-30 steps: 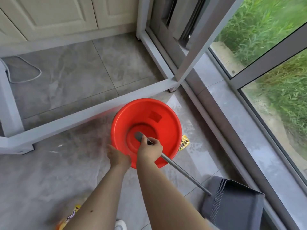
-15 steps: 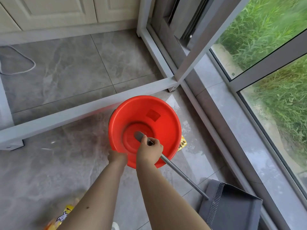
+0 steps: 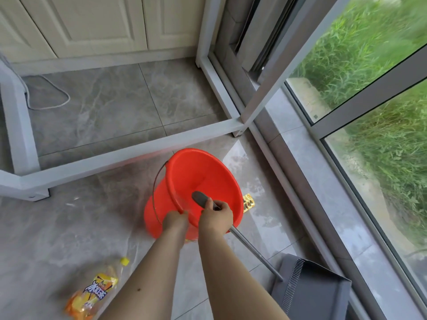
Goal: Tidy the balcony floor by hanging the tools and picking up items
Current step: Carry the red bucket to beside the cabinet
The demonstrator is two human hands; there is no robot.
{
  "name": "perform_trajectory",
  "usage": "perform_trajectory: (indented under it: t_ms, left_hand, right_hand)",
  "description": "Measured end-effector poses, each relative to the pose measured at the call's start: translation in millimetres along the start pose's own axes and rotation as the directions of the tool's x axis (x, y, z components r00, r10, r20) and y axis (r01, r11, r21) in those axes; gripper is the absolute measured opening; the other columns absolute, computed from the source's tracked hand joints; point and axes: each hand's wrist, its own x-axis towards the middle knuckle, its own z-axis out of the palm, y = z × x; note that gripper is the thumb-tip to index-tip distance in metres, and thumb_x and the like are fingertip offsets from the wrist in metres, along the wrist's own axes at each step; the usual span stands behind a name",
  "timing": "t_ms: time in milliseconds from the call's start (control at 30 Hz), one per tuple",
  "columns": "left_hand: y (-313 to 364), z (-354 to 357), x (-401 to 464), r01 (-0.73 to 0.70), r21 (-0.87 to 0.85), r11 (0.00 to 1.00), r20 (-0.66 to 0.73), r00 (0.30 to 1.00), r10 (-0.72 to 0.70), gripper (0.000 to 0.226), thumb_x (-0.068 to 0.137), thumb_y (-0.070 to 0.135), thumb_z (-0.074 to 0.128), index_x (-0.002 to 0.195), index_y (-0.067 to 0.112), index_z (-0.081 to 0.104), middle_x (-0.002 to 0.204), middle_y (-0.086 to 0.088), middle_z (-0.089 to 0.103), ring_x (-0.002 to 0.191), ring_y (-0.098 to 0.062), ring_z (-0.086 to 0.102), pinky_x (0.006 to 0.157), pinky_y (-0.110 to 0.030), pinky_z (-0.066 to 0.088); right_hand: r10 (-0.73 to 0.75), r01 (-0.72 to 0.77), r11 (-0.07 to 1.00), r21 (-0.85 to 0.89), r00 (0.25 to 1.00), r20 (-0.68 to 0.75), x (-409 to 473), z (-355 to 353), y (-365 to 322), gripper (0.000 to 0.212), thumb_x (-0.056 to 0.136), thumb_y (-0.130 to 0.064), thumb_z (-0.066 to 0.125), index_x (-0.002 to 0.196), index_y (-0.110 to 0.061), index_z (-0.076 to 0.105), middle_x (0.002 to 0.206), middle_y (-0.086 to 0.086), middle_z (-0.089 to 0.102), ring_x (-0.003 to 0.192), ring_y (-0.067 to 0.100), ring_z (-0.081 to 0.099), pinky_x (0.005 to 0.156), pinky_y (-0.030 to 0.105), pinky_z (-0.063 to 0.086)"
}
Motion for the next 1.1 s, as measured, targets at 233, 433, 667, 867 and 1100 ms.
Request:
perform_trajectory:
  t_ms: [233, 433, 667, 867, 1100]
  left_hand:
    - [-0.9, -21.4, -54.5, -0.057, 0.073, 0.996, -0.089, 0.994, 0.063, 0.039, 0.094, 0.022, 0.053, 0.111, -0.012, 0.064, 0.118, -0.030, 0.063, 0.111, -0.040, 0.061, 0.093, -0.042, 0.047]
    - [-16.9, -56.0, -104.0, -0.050, -0.122, 0.991, -0.175, 0.984, 0.028, 0.044, 0.090, 0.022, 0.061, 0.116, -0.013, 0.060, 0.120, -0.030, 0.062, 0.111, -0.041, 0.062, 0.095, -0.048, 0.050]
    - [-37.3, -110.4, -176.1, -0.092, -0.290, 0.953, -0.275, 0.961, 0.010, 0.044, 0.089, 0.021, 0.061, 0.117, -0.012, 0.058, 0.119, -0.029, 0.062, 0.108, -0.041, 0.062, 0.091, -0.045, 0.051]
    - [-71.6, -169.3, -233.8, -0.128, -0.400, 0.908, -0.322, 0.947, -0.009, 0.042, 0.088, 0.017, 0.062, 0.121, -0.009, 0.057, 0.124, -0.025, 0.060, 0.110, -0.038, 0.061, 0.094, -0.046, 0.052]
    - [-125.9, -267.2, -294.3, -0.152, -0.566, 0.811, -0.377, 0.922, -0.091, 0.043, 0.089, 0.015, 0.062, 0.121, -0.012, 0.051, 0.125, -0.025, 0.056, 0.091, -0.033, 0.059, 0.088, -0.047, 0.052]
  right_hand:
    - [-0.057, 0.059, 0.998, -0.017, 0.995, 0.082, -36.9, -40.5, -8.5, 0.011, 0.090, -0.018, 0.060, 0.083, -0.012, 0.055, 0.096, 0.019, 0.070, 0.090, 0.037, 0.068, 0.085, 0.044, 0.054]
    - [-0.104, 0.109, 0.994, -0.017, 0.976, 0.193, -82.0, -73.0, -17.8, 0.021, 0.082, -0.023, 0.070, 0.090, -0.005, 0.064, 0.092, 0.018, 0.072, 0.085, 0.033, 0.069, 0.077, 0.037, 0.056]
    - [-0.169, 0.195, 0.978, -0.069, 0.945, 0.282, -144.5, -112.4, -24.0, 0.022, 0.079, -0.027, 0.073, 0.087, -0.012, 0.059, 0.071, -0.002, 0.055, 0.069, 0.018, 0.054, 0.069, 0.028, 0.042]
    - [-0.207, 0.250, 0.966, -0.066, 0.900, 0.382, -218.8, -132.8, -21.5, 0.031, 0.080, -0.030, 0.073, 0.100, -0.009, 0.064, 0.086, 0.004, 0.062, 0.080, 0.021, 0.056, 0.071, 0.028, 0.043]
    - [-0.255, 0.345, 0.937, -0.058, 0.786, 0.563, -342.7, -138.8, -10.8, 0.037, 0.079, -0.027, 0.074, 0.109, -0.007, 0.066, 0.105, 0.010, 0.068, 0.083, 0.020, 0.056, 0.069, 0.025, 0.044]
